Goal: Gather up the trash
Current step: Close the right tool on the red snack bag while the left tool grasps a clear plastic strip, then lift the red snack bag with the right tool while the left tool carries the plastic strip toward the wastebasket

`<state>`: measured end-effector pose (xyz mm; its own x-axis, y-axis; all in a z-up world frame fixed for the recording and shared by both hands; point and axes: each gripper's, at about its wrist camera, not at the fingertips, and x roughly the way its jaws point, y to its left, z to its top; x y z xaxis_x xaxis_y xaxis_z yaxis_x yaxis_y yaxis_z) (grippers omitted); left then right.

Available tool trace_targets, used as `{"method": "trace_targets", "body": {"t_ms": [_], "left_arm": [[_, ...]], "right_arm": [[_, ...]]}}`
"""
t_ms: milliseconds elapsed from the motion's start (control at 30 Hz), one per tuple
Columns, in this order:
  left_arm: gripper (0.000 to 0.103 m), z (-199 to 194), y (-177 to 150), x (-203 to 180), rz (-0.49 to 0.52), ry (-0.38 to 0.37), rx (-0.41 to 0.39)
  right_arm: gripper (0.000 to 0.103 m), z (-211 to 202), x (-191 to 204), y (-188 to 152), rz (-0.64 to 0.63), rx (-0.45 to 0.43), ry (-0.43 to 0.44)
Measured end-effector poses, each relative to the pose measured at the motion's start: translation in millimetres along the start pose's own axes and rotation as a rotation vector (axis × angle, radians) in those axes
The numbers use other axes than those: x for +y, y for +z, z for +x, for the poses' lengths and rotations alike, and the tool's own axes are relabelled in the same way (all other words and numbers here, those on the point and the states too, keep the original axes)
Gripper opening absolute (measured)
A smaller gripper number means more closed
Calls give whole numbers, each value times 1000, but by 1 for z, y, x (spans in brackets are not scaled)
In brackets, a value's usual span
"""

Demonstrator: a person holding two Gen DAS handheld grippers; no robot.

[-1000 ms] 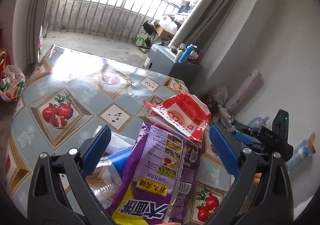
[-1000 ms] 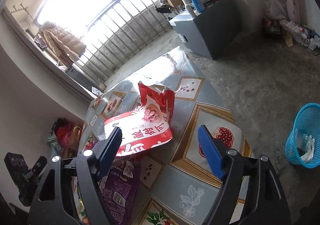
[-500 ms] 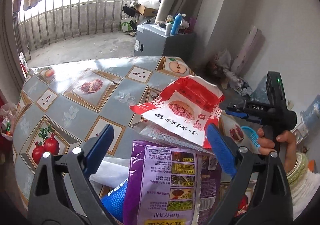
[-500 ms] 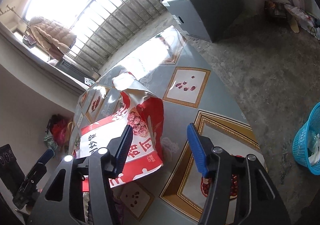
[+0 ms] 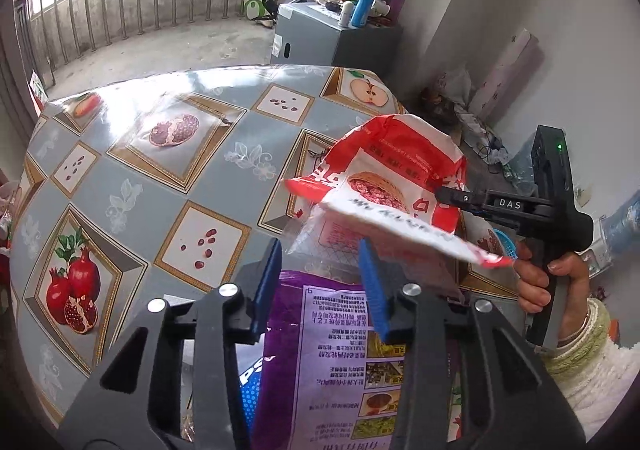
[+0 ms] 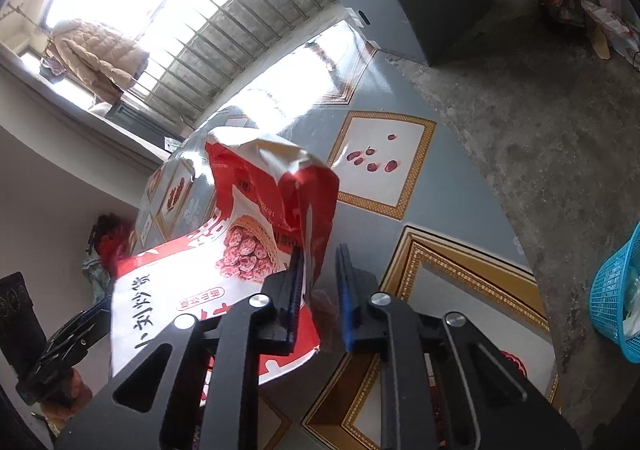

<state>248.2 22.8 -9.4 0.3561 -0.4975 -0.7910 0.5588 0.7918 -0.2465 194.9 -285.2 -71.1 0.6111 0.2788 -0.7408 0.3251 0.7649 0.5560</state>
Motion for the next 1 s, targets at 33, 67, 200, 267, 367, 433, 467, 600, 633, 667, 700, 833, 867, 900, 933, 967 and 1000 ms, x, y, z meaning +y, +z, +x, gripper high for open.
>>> {"method": "trace_targets", "body": {"t_ms": [33,67,200,267,367,433,467,600,633,667,700,833,867,900,933,967,1000], "left_arm": [[31,0,0,0,-2,-4,6],[31,0,-1,0,-4,-8,7],[26,-4,-1,0,-15,-12,9],[26,-7,-1,-1,-20,-22,5],[26,-11,-1,-5,-22,-44,3],[26,-11,0,-7,-21,-46,4],[26,-12,1,-9,-19,-45,6],[26,-8,5,-12,-27,-77,35],[26,-5,7,-12,-34,-86,46],[26,-2,9,-10,-52,-103,66],[26,2,11,-9,-73,-117,84],[26,27,21,8,-201,-202,205],[26,33,23,12,-227,-207,226],[26,39,25,16,-251,-205,248],[26,44,27,19,-267,-201,265],[26,49,28,21,-277,-202,274],[26,53,30,23,-290,-206,287]], "right_arm": [[11,1,-1,0,1,-1,-9],[9,2,-3,-1,4,-1,-15],[7,0,-10,-2,27,-6,-7],[7,-2,-14,-2,32,-9,-9],[7,-4,-18,-2,40,-7,-7],[7,-7,-20,-4,49,-7,-8],[7,-9,-22,-5,56,-7,-8],[7,-18,-28,-11,80,-3,-12],[7,-20,-29,-13,83,-3,-14],[7,-22,-31,-16,86,-3,-15],[6,-24,-32,-18,88,-3,-15],[6,-28,-34,-24,85,-18,-24],[6,-28,-35,-25,86,-20,-23],[6,-28,-36,-25,88,-22,-21],[6,-28,-37,-26,90,-24,-19],[6,-28,-38,-25,91,-25,-16],[6,-28,-38,-25,93,-26,-14]]}}
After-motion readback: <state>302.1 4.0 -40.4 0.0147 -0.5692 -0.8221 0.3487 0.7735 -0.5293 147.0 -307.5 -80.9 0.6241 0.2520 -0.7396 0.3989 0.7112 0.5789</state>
